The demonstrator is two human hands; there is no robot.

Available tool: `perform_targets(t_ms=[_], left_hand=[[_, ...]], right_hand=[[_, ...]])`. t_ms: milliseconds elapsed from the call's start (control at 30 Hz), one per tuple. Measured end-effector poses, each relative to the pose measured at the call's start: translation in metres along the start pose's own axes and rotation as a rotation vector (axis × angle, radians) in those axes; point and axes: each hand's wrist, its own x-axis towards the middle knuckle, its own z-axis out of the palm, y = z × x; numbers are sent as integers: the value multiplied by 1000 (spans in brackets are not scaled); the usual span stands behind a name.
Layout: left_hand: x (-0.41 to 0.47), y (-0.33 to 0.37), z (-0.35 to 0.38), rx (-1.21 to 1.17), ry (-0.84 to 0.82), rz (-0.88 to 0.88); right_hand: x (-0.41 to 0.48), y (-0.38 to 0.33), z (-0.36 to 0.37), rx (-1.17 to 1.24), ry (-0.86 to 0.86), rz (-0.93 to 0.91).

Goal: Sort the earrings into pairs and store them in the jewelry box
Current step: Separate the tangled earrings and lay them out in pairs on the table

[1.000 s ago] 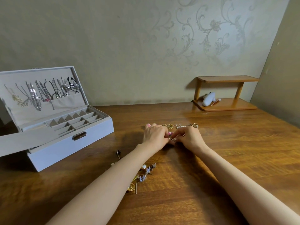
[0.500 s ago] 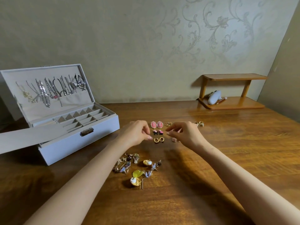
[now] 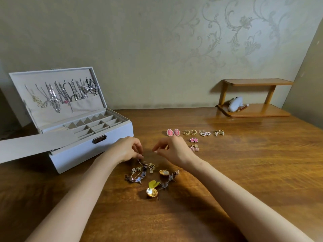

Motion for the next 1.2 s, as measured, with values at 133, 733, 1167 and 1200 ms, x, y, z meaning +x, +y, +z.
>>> perform_targets(t_ms=[133,733,1167,1200], left_hand=[[0,-6,5,-6,28,-4],[-4,-6,3,-248,380,68],[-19,44,4,-394,216,395],[-21,49,5,-443,154,402]], right_hand=[[3,-9,7,22,-91,-50],[4,-12,5,160,-156,-56],[-18,23,-46,409,65,141],[-22,25,-51,414,43,155]])
